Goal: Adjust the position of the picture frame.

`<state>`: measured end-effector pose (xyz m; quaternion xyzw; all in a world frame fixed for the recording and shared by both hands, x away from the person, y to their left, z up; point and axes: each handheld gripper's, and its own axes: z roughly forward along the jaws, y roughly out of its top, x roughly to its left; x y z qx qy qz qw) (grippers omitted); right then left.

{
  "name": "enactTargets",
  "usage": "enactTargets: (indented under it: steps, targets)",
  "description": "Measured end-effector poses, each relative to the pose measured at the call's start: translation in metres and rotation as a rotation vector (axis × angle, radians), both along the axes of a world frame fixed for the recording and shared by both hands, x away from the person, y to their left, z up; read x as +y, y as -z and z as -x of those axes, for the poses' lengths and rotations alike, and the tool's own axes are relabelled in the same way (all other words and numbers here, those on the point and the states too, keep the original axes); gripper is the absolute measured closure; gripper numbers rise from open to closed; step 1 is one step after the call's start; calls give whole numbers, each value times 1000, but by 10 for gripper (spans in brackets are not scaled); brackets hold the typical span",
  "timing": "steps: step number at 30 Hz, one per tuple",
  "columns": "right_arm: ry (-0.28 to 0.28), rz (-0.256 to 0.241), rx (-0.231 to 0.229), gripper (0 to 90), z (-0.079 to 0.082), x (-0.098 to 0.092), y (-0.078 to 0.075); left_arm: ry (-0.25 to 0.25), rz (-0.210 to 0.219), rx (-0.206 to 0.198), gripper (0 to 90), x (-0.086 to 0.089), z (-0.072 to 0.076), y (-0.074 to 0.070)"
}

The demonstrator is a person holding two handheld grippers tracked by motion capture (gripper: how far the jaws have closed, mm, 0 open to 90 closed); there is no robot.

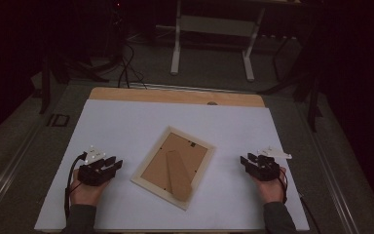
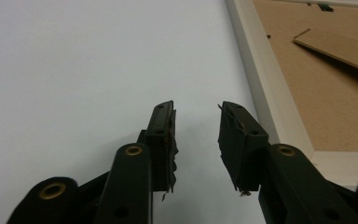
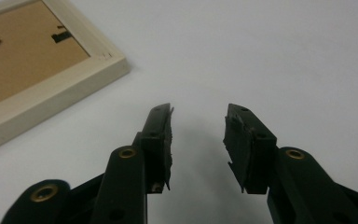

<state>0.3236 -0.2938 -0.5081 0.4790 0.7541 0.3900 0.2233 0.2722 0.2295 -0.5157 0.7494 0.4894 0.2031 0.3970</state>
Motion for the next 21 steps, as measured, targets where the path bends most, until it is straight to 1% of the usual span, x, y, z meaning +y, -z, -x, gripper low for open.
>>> enactTargets:
  steps: [6, 9, 11, 14, 16, 17, 19, 21]
  targets:
    - [-18, 8, -3, 617, -6, 4, -3, 19, -8, 8, 674, -3, 1, 0]
    - [-26, 8, -1, 618, -8, 7, -3, 30, -3, 12, 677, -4, 2, 1]
    - [-33, 9, 4, 620, -8, 8, -2, 47, -4, 13, 679, -6, 2, 1]
    - [-38, 11, 6, 621, -9, 10, -1, 53, -4, 12, 680, -7, 3, 1]
    - [-44, 14, 7, 639, -10, 11, -2, 63, -7, 14, 677, -8, 4, 1]
    - [-53, 17, 4, 648, -11, 13, -4, 73, -13, 22, 677, -10, 4, 2]
    - [-61, 24, -1, 651, -11, 14, -6, 76, -12, 22, 680, -12, 4, 3]
    - [-65, 16, 0, 651, -13, 14, -8, 79, -14, 21, 685, -13, 4, 3]
